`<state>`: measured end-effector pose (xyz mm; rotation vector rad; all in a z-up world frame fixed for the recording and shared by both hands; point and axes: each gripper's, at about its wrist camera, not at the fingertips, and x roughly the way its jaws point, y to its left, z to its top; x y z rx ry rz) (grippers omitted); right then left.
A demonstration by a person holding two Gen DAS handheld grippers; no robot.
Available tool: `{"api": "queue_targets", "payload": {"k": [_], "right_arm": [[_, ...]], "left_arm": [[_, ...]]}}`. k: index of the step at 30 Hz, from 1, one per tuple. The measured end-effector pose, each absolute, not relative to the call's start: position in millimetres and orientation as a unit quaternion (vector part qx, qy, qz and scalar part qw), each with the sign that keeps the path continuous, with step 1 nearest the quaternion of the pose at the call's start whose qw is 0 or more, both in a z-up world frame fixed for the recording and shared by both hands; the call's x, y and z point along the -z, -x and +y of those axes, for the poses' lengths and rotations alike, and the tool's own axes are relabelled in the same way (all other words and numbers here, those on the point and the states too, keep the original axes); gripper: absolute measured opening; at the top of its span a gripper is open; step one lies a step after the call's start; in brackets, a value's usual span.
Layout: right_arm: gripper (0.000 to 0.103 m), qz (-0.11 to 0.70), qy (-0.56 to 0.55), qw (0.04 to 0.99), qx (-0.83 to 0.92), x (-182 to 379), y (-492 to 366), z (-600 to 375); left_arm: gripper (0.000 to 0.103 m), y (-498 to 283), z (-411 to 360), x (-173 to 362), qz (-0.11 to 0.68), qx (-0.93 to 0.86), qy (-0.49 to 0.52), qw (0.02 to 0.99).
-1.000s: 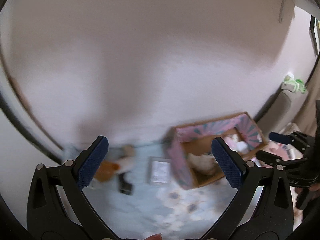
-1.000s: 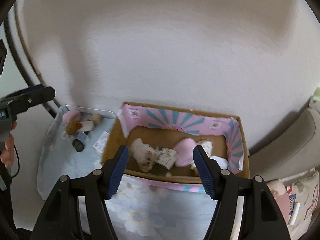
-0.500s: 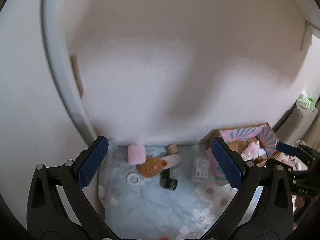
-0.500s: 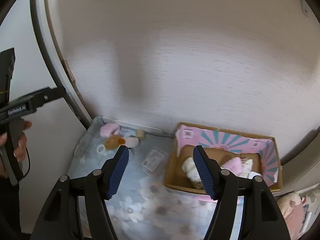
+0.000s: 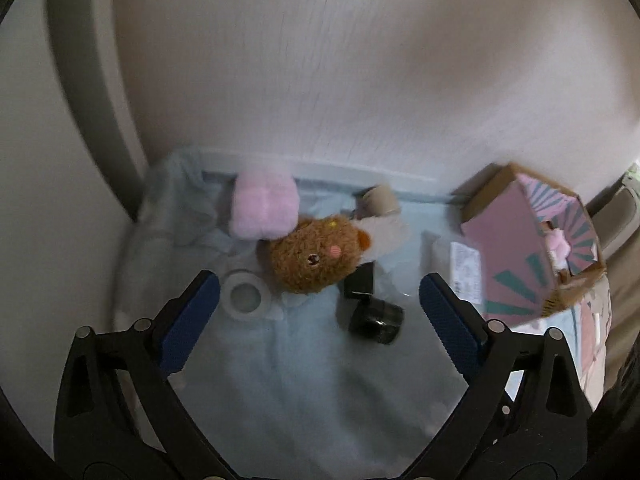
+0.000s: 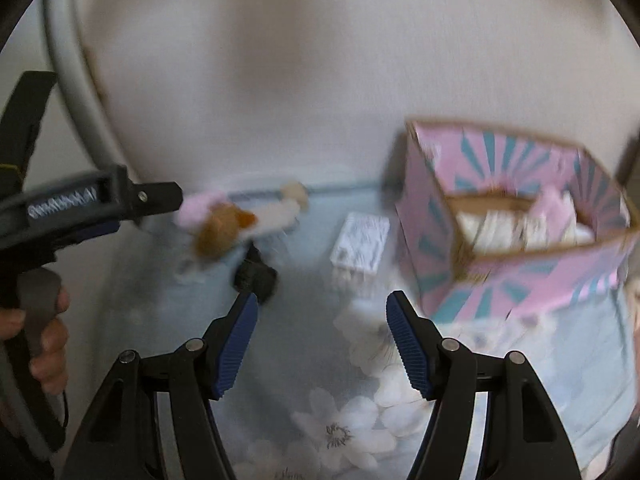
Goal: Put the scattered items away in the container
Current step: 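Withdraw both tools from the box toward the teddy bear and clear plastic box, then grasp the brown teddy bear with left tool while right tool grasps clear swab box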
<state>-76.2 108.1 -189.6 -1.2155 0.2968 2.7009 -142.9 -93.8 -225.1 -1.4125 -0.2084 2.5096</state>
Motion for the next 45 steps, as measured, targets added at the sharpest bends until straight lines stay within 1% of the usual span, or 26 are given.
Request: {"api": "queue_targets", "payload": {"k": [2,7,12,17,20,22,23,25,27,28,31,36,40,45], "right_arm": [[0.063,0.11,0.404,0.107,-0.902,210,85,112],[0.063,0.117,0.402,0.156,-0.895,230,101,119],[0.063,0.128,0.401,0.176,-0.89,241,116,125],[0.063,0.109,0.398,0.185,-0.892,246,128,119],[0.063,0.109,0.398,0.193,-0.89,249,136,123],[0.063,0.113,0.403,0.193,-0.887,251,141,126],[0.063,0.113,0.408,0.191,-0.886,253,145,128],[0.062,0.106,0.41,0.196,-0.884,255,148,128],[0.062,0.104,0.412,0.187,-0.886,256,148,126],[0.056,0.102,0.408,0.177,-0.89,255,148,125],[0.056,0.081,0.389,0.173,-0.901,248,147,120],[0.055,0.079,0.376,0.164,-0.909,239,143,117],[0.055,0.081,0.373,0.153,-0.911,230,138,118],[0.055,0.084,0.359,0.14,-0.919,207,133,120]], "left_arm": [[0.097,152,-93,238,-0.077,-0.857,0.494,0.129],[0.097,172,-91,258,-0.082,-0.851,0.503,0.126],[0.096,185,-87,267,-0.079,-0.848,0.509,0.126],[0.094,195,-82,275,-0.079,-0.843,0.517,0.129],[0.086,200,-80,279,-0.082,-0.838,0.522,0.137],[0.068,200,-79,279,-0.089,-0.836,0.519,0.152],[0.066,201,-78,278,-0.09,-0.836,0.519,0.157],[0.058,201,-76,277,-0.082,-0.838,0.516,0.158],[0.055,201,-75,276,-0.084,-0.838,0.516,0.158],[0.053,201,-76,275,-0.087,-0.838,0.515,0.157],[0.051,200,-77,272,-0.09,-0.84,0.512,0.155],[0.051,191,-75,257,-0.095,-0.845,0.502,0.159],[0.05,180,-76,234,-0.106,-0.851,0.488,0.163],[0.05,169,-80,196,-0.113,-0.863,0.465,0.161]]}}
